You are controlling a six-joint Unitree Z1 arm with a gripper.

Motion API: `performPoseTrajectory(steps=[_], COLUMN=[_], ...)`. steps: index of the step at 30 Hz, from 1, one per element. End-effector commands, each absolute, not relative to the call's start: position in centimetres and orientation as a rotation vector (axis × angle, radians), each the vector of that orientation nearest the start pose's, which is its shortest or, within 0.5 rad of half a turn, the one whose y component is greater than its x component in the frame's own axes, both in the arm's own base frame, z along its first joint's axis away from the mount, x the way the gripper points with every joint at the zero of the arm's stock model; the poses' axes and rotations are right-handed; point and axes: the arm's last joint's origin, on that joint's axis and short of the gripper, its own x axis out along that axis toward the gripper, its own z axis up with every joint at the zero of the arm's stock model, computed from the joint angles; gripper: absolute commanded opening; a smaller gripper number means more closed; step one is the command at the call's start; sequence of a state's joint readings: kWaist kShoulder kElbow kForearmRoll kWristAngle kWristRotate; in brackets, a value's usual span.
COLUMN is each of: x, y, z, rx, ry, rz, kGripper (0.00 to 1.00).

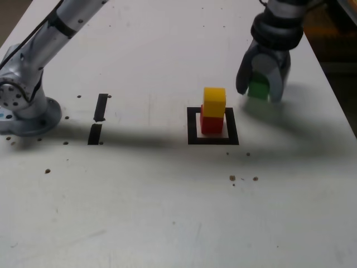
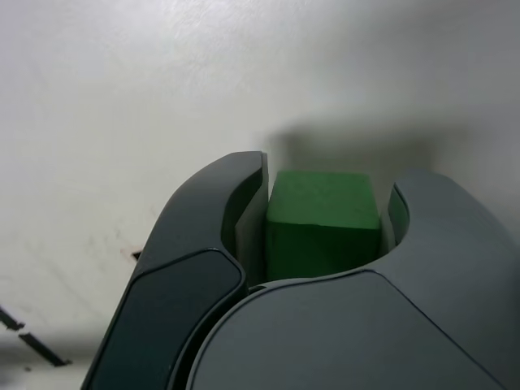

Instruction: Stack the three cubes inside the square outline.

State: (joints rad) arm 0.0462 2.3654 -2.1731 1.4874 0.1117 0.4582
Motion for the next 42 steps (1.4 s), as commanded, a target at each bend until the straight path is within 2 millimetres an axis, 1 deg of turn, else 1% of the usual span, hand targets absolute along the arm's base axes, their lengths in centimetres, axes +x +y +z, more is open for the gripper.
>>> performPoseTrajectory(steps=[1, 3, 5, 8, 9, 10, 12, 15, 19, 22, 25, 33, 42], x=[45.7, 45.1, 44.0, 41.8, 40.6, 39.8, 38.3, 36.5, 35.2, 35.1, 35.3, 36.1, 36.4], y=[2.4, 2.1, 1.6, 0.7, 0.2, -0.3, -1.2, -2.7, -4.7, -5.9, -6.4, -6.4, -5.2], z=[25.8, 27.4, 29.4, 32.7, 34.0, 34.8, 36.2, 37.0, 36.5, 35.4, 34.3, 32.8, 31.5], rx=[0.401, 0.405, 0.409, 0.405, 0.397, 0.387, 0.360, 0.302, 0.218, 0.165, 0.129, 0.126, 0.124], ry=[1.670, 1.662, 1.645, 1.607, 1.589, 1.578, 1.563, 1.564, 1.605, 1.649, 1.689, 1.729, 1.765], rz=[-0.256, -0.247, -0.234, -0.210, -0.198, -0.190, -0.172, -0.140, -0.088, -0.055, -0.034, -0.012, -0.004], kGripper=[0.20, 0.20, 0.19, 0.18, 0.18, 0.18, 0.18, 0.16, 0.14, 0.14, 0.14, 0.14, 0.16])
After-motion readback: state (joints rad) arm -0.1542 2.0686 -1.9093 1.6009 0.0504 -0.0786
